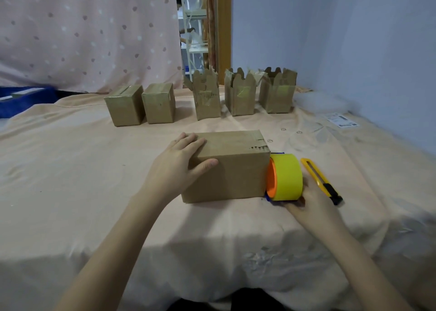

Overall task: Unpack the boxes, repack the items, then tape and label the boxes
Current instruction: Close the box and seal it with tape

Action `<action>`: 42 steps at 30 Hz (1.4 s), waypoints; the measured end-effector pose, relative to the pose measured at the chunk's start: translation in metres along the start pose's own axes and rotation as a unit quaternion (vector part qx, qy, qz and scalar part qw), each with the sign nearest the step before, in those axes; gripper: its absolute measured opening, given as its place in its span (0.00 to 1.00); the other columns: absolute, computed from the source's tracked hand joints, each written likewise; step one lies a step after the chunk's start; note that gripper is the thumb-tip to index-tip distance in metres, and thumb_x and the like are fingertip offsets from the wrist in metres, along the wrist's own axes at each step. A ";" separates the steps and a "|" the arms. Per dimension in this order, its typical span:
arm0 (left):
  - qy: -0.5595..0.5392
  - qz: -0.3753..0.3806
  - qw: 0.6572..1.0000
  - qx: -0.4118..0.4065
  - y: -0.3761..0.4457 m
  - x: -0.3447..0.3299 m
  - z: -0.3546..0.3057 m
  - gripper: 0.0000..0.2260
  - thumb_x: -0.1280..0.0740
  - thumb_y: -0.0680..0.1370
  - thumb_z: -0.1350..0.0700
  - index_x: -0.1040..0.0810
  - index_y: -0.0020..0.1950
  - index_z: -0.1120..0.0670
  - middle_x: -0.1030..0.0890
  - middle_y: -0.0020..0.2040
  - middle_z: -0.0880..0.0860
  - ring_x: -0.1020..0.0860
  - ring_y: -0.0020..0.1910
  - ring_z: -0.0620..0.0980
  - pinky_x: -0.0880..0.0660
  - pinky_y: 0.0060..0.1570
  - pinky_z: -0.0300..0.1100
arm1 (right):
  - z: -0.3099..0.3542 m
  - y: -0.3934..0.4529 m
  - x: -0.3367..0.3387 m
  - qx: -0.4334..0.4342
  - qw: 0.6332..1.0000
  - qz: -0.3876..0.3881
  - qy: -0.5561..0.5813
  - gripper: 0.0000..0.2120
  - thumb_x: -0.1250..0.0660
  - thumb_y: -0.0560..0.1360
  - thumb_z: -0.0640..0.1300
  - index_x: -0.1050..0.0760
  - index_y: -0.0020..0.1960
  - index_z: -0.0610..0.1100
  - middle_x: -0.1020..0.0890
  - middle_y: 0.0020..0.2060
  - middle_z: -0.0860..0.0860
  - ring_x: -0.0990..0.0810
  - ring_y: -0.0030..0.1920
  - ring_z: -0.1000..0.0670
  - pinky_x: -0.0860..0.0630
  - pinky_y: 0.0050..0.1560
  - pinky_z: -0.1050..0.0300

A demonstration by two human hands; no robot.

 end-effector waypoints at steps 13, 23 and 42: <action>0.035 -0.069 0.994 -0.071 0.005 0.001 0.001 0.32 0.53 0.76 0.36 0.24 0.66 0.54 0.24 0.65 0.50 0.31 0.66 0.52 0.38 0.63 0.42 | 0.009 0.017 0.040 0.142 0.980 -0.139 -0.021 0.16 0.34 0.70 0.50 0.22 0.44 0.36 0.19 0.42 0.44 0.26 0.46 0.48 0.32 0.48 0.68; -0.045 -0.095 0.994 -0.004 0.022 0.011 0.000 0.08 0.34 0.78 0.52 0.15 0.49 0.49 0.23 0.44 0.46 0.28 0.49 0.51 0.33 0.43 0.42 | 0.090 0.050 0.082 0.186 0.964 -0.191 0.000 0.22 0.39 0.75 0.57 0.33 0.54 0.38 0.18 0.44 0.43 0.20 0.43 0.40 0.24 0.36 0.48; -0.021 0.038 0.999 0.014 0.034 0.018 -0.010 0.10 0.43 0.80 0.61 0.25 0.53 0.64 0.28 0.55 0.58 0.27 0.53 0.57 0.31 0.55 0.47 | 0.183 0.121 0.047 -0.169 0.695 -0.114 0.690 0.06 0.39 0.75 0.49 0.29 0.48 0.46 0.18 0.51 0.41 0.19 0.50 0.39 0.24 0.50 0.46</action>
Point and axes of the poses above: each hand's wrist, its own y-axis towards the middle knuckle, its own x-axis out of the back of the hand, z = x × y, the point moved 2 cm from there along y, towards the middle knuckle
